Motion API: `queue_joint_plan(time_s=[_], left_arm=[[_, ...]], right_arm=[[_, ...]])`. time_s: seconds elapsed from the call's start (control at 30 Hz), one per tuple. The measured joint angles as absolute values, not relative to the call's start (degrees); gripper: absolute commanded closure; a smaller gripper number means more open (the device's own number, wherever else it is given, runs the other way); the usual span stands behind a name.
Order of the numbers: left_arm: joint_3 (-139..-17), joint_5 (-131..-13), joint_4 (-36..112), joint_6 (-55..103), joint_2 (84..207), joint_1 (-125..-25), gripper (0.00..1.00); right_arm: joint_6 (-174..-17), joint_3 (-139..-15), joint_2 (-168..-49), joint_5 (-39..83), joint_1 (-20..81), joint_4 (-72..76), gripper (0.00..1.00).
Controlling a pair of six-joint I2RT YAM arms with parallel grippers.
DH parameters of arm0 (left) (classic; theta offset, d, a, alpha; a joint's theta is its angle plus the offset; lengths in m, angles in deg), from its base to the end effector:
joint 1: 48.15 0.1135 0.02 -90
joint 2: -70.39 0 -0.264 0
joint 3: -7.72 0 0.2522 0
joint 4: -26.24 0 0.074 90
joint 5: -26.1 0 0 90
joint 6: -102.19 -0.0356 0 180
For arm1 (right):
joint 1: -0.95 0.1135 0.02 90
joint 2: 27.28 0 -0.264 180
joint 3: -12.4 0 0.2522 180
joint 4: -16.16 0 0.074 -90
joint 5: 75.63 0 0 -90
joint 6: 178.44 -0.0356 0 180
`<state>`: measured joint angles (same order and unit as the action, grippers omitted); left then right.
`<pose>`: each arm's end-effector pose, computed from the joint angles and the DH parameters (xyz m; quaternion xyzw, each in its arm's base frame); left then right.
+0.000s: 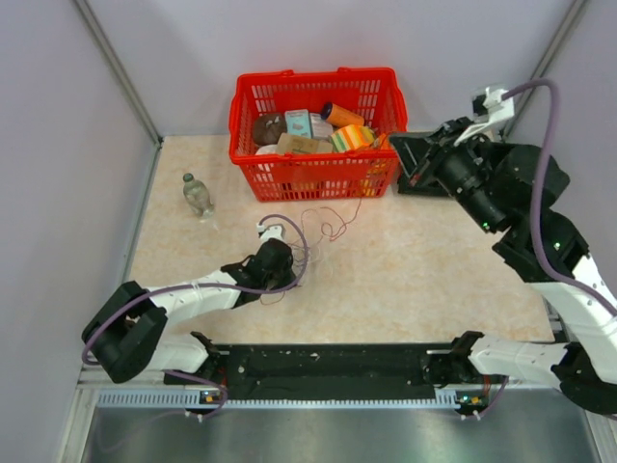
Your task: Untangle the cables
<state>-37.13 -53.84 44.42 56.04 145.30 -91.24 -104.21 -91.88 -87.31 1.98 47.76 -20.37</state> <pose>0.1811 -0.1609 0.1607 -0.0374 0.9305 -0.1848 0.3140 0.1264 0.1235 0.5328 -0.0967 0.6520 0.3282 0.6767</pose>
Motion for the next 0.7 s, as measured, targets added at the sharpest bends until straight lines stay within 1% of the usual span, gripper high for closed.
queue_joint_plan(time_s=[0.4,0.7], left_arm=[[-37.11,-53.31,44.93,56.83,145.24,-91.14,1.0],[-37.11,-53.31,44.93,57.07,145.24,-90.98,1.0]], right_arm=[[-94.92,-108.17,-92.14,-4.18,47.76,-22.93,1.0],[-92.13,-125.67,-97.91,-2.93,47.76,-23.74,1.0]])
